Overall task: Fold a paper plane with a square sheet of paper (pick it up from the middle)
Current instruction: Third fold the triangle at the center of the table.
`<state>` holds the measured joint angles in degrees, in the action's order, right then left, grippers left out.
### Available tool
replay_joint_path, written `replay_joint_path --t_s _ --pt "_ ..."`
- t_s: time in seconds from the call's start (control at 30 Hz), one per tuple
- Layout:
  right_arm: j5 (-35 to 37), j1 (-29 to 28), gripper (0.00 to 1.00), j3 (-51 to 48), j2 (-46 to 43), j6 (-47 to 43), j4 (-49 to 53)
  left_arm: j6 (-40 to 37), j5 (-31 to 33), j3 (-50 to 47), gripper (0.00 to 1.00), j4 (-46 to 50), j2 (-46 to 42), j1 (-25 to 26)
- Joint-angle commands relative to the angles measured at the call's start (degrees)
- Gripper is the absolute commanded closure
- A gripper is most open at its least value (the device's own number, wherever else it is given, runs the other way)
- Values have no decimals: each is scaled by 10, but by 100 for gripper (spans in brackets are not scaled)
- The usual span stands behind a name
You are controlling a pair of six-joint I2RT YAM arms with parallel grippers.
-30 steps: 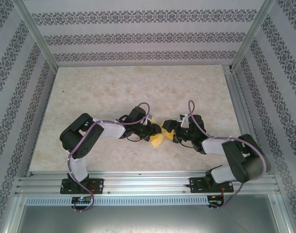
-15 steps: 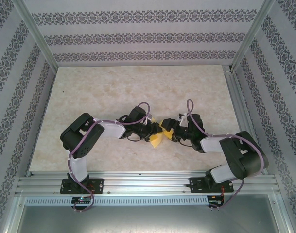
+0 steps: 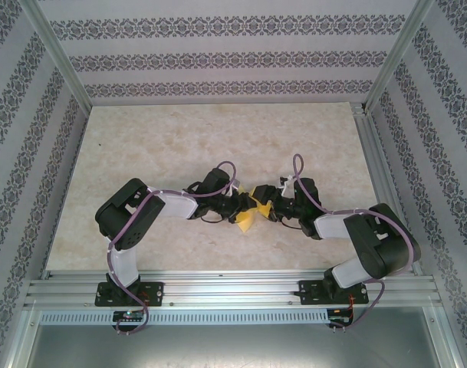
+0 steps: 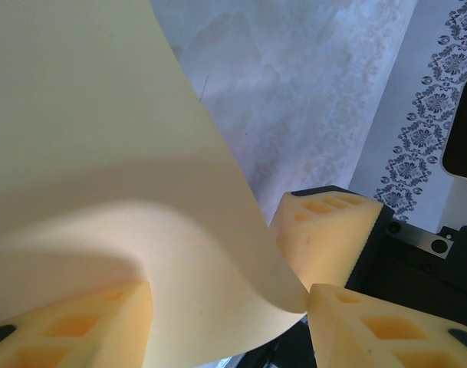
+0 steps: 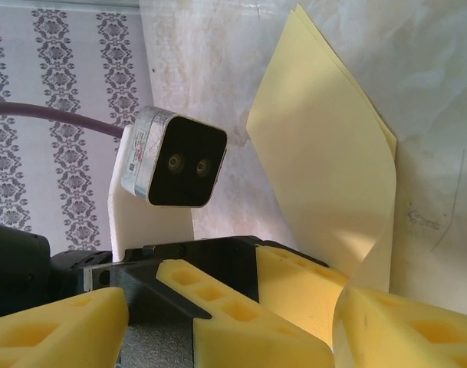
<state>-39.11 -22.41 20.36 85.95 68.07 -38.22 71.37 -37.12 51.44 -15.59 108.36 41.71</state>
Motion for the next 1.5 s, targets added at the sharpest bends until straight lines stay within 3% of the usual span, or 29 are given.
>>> replay_joint_path --t_s 0.0,0.27,0.53,0.97,1.47 --pt "-9 -12 25 12 14 3 -11 3 -10 -3 40 -63 0 7" --pt "-10 -13 25 15 18 0 -6 5 -9 -9 35 -85 -3 7" --pt "-10 -13 25 11 9 0 3 9 -2 -17 42 -92 -6 7" --pt "-8 -12 25 7 14 -4 7 7 4 -15 77 -67 -4 7" --pt "-9 -4 25 8 8 -7 13 -6 1 -12 98 -49 -6 7"
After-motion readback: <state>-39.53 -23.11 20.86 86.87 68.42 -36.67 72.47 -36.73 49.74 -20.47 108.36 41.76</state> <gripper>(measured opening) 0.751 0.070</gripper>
